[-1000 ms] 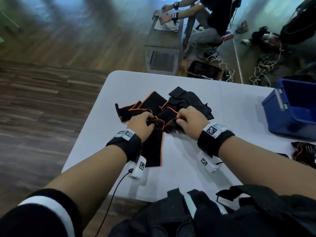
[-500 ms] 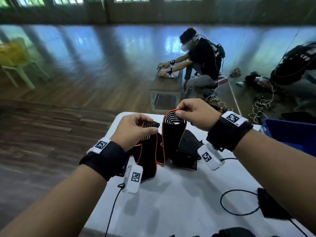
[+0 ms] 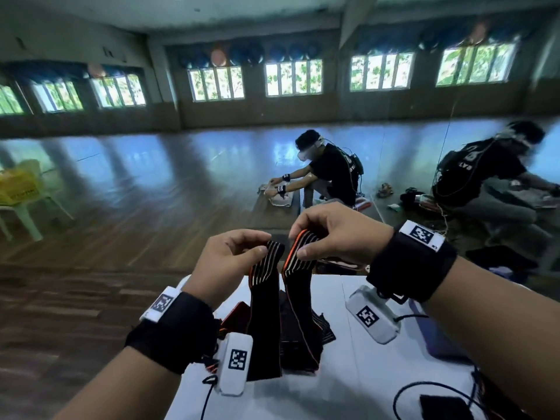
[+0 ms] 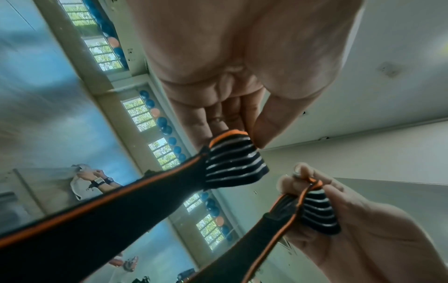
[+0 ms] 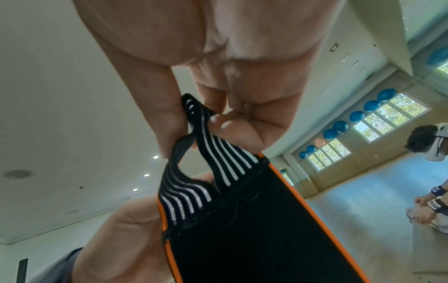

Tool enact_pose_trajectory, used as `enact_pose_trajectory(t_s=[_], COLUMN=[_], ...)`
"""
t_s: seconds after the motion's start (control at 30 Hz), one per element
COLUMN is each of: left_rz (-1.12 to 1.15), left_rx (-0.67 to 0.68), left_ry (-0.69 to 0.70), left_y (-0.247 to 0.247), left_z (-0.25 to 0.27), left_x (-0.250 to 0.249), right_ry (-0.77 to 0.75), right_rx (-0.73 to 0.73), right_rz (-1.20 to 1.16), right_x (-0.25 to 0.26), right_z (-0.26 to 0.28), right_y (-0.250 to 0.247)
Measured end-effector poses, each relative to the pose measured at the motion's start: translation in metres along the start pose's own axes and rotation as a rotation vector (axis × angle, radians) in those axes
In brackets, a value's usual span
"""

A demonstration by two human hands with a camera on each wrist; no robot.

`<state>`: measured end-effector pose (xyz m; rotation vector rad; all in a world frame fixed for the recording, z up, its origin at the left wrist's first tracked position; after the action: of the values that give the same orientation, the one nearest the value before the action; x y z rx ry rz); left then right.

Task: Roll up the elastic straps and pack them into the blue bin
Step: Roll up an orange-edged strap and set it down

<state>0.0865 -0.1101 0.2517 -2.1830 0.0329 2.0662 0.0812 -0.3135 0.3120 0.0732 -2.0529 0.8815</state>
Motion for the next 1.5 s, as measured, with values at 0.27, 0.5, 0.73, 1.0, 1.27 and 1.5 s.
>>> enact_pose_trajectory(t_s=[0.27, 0.5, 0.73, 1.0, 1.27, 1.5], left_rz=[0.152, 0.247, 0.286, 0.372, 0.296, 0.175], left_rx=[0.202, 0.262, 0.246, 0.198, 0.267, 0.165], left_ry=[-0.027, -0.082, -0.077, -0.082, -0.120, -0.047], left_y=[0.080, 0.123, 0.172, 0.200, 0.226, 0.231], left_z=[0.008, 0.009, 0.006, 0.002, 0.006, 0.007], left_x=[-0.011, -0.012, -0.015, -0.015, -0.018, -0.019], right_ry=[0.005, 0.060, 0.024, 0.045, 0.118, 0.117], right_rx=[-0.171, -0.481, -0.844, -0.688, -0.635, -0.611], right_rz=[0.031, -0.113, -0.040, 0.097, 0.094, 0.120], right_x=[-0.013, -0.024, -0.029, -0.048, -0.065, -0.070], right_z=[0.045, 0.087, 0.124, 0.156, 0.162, 0.166], right_y=[-0.021, -0.045, -0.050, -0.026, -0.026, -0.027])
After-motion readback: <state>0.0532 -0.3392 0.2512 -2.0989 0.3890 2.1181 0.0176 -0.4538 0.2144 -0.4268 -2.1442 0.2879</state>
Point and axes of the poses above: each hand's wrist, its own z-axis away from the middle knuckle, its own y-axis out of the palm, x = y × z, the point moved 4 cm from there along -z, towards the middle knuckle, and after that the axes turned 14 degrees about -y, right-handed, at the moved point
